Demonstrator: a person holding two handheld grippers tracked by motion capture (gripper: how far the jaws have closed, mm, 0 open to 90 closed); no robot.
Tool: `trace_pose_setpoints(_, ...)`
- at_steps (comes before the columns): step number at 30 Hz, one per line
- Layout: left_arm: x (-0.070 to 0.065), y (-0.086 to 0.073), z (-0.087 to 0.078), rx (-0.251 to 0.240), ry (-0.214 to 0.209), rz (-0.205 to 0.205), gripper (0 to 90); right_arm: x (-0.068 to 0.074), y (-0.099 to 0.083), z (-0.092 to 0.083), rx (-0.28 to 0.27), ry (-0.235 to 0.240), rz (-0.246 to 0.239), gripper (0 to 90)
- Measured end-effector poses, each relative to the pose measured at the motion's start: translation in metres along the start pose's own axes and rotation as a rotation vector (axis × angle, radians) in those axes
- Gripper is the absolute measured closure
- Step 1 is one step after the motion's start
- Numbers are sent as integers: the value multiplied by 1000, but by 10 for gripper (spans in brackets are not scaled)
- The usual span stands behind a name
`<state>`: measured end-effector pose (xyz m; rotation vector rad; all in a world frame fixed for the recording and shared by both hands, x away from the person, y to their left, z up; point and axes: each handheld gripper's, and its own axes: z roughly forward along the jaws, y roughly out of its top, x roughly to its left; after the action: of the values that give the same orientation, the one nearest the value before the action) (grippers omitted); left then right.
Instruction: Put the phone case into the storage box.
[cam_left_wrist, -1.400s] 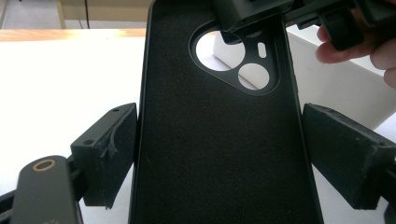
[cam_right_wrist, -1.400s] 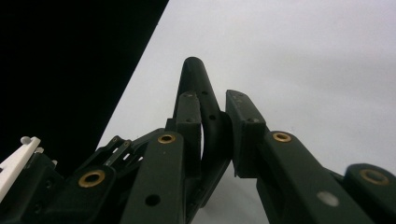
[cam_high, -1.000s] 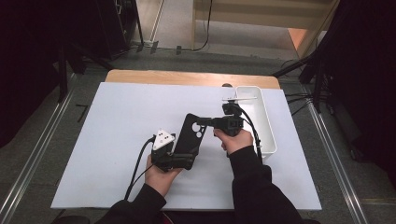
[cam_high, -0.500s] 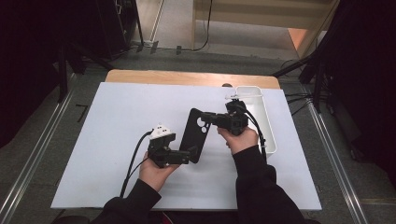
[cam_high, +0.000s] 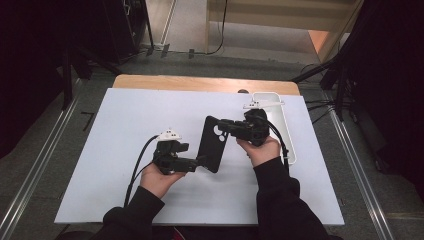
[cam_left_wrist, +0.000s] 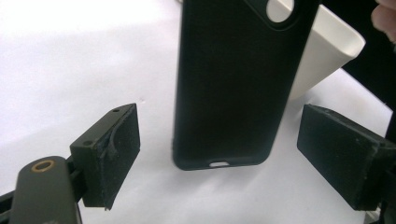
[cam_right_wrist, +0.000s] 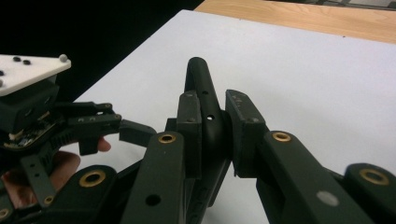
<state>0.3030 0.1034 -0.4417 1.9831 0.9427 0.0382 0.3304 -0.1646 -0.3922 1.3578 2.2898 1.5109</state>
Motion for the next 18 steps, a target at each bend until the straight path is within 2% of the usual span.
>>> trace_pose_setpoints(7,7,6,-8,35,-40,-4,139,-2,-1,-6,4,34,-28,748)
trace_pose_setpoints(8,7,7,-9,37,-50,-10,139,-3,-1,-7,-8,39,-41,748)
trace_pose_setpoints(11,8,10,-14,41,-68,10,228,-4,0,-10,-3,52,-44,748)
trace_pose_setpoints(15,9,14,-18,65,-93,15,232,-5,0,-12,8,68,-69,748)
trace_pose_setpoints(18,11,17,-20,95,-111,31,232,-5,1,-13,20,96,-99,748)
